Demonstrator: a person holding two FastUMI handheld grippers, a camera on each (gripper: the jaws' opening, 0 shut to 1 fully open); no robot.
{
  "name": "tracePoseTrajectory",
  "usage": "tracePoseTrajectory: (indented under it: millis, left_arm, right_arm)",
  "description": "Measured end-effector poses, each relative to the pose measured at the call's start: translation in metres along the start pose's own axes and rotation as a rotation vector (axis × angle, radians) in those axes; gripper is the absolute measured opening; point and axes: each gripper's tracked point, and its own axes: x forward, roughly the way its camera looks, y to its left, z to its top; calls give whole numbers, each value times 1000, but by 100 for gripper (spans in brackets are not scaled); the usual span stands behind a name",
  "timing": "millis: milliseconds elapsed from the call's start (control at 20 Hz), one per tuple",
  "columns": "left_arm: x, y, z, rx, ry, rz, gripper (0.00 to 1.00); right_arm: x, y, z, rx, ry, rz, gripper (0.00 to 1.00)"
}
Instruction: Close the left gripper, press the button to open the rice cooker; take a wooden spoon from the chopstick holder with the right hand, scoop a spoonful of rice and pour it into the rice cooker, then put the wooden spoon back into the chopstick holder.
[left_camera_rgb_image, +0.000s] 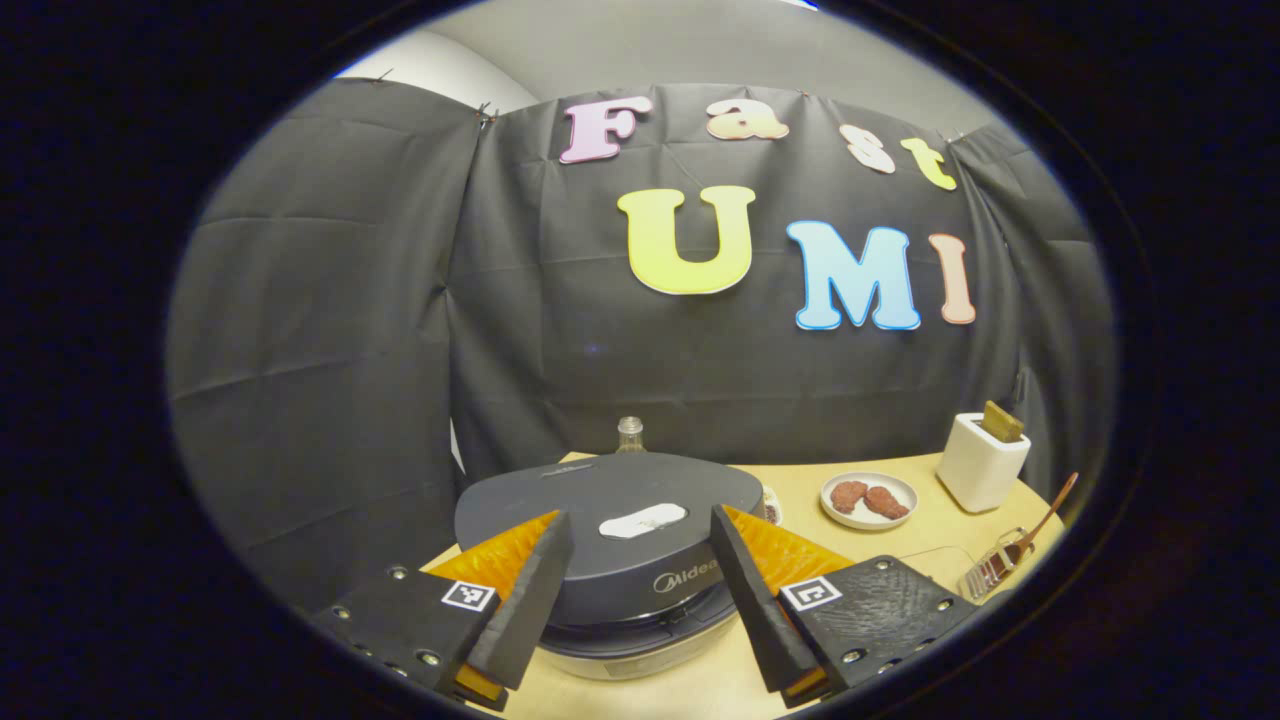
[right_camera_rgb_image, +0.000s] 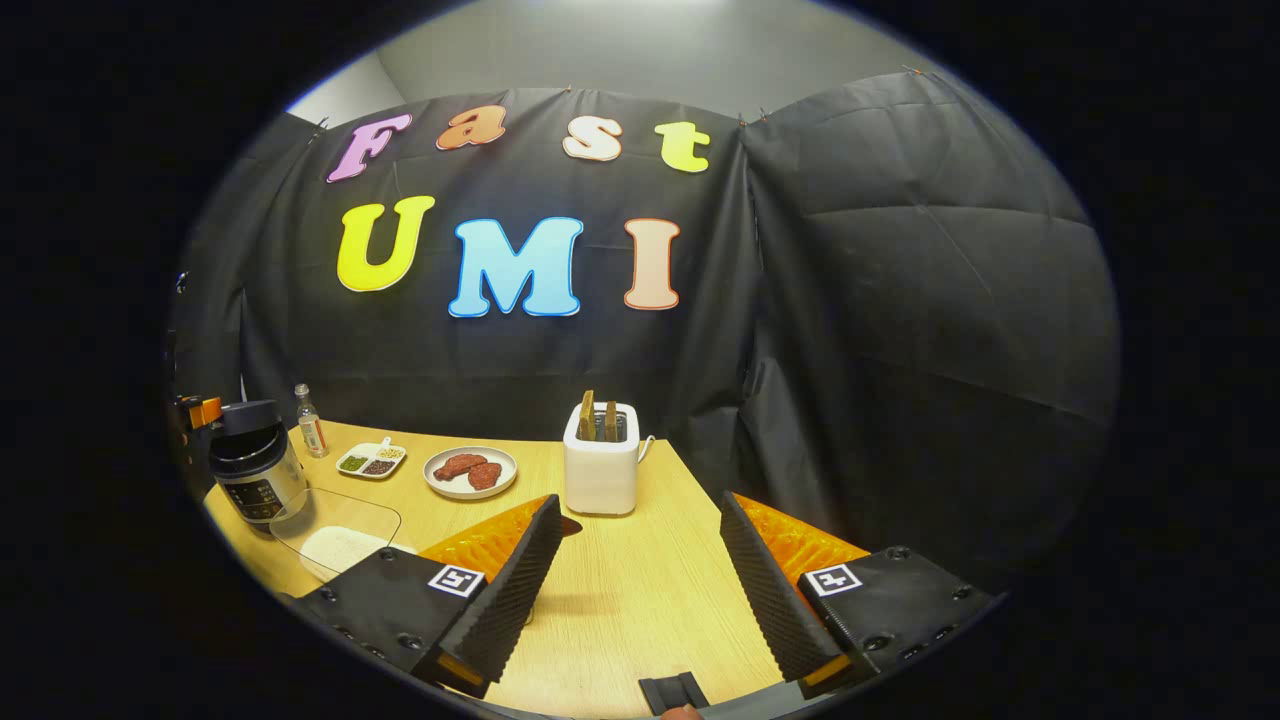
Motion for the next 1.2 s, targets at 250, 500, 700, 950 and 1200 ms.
tracePoseTrajectory:
  millis: [250,500,700,950,1200]
  left_arm:
    - [-3,-3,-22,-3,6,5,88]
    - [-1,-6,-45,-35,33,15,87]
    - [-2,-8,-51,8,6,31,89]
    - [0,-15,-60,101,-5,40,90]
    - [-14,-28,-34,67,-26,24,87]
  right_arm:
    - [-3,-5,0,-8,1,-1,100]
    - [-8,-12,0,-22,0,-1,100]
    - [-12,-18,-1,-24,-2,-6,97]
    - [-13,-19,2,-7,-10,10,100]
    - [-18,-8,17,-4,-57,63,100]
